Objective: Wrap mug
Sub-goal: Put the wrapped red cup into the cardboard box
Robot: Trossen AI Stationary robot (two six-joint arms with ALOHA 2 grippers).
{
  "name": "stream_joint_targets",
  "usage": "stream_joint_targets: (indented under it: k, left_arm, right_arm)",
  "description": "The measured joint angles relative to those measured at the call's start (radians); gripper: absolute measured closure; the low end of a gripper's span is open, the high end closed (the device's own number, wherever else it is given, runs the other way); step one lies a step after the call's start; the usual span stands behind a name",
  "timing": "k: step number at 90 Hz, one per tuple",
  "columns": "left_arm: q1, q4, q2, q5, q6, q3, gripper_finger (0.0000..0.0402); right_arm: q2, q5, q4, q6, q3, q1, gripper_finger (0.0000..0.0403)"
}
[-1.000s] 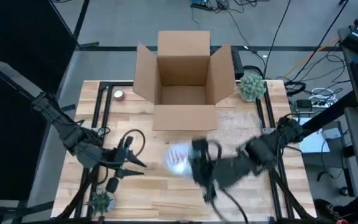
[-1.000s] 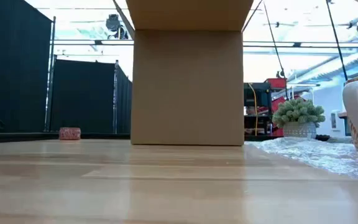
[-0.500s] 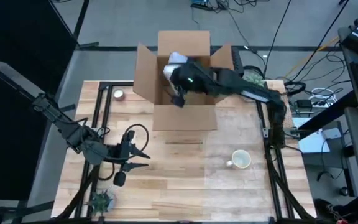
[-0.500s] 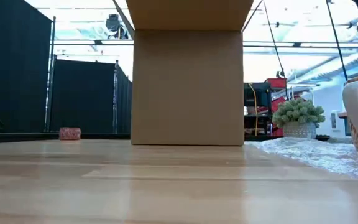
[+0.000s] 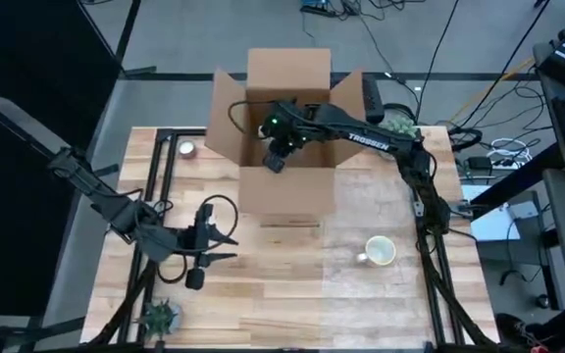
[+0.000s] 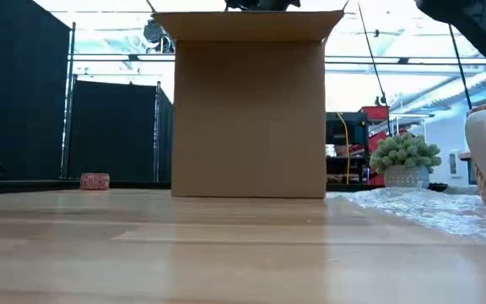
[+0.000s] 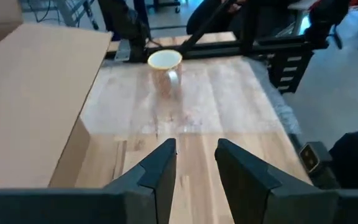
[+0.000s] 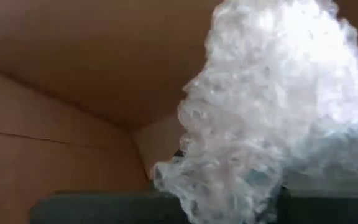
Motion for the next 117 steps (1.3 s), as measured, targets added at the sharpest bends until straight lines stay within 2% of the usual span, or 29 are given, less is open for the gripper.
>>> stream_joint_targets:
  k: [20,34,47,94,104,117]
  left_arm:
    - [-0.001,0.009,0.008,0.0,0.0,-0.001,0.0295]
    - [-0.001,0.016,0.009,0.0,0.0,-0.001,0.0295]
    - [-0.001,0.018,0.009,0.0,0.001,-0.001,0.0295]
    - [-0.001,0.021,0.009,0.001,0.0,-0.001,0.0295]
    - [-0.001,0.02,0.009,0.001,0.003,-0.001,0.0295]
    - [-0.001,0.02,0.009,0.001,0.008,-0.001,0.0295]
  right_arm:
    - [-0.003,0.006,0.006,0.041,-0.003,-0.01,0.0396]
    - [-0.032,0.043,0.14,0.053,-0.013,-0.016,0.0395]
    - [-0.045,0.052,0.193,0.073,-0.007,-0.051,0.0395]
    - [0.187,-0.002,0.067,0.118,-0.013,-0.087,0.0393]
    - [0.202,-0.042,0.085,0.151,-0.004,-0.081,0.0373]
    - [0.239,-0.083,0.078,0.165,-0.009,-0.075,0.0315]
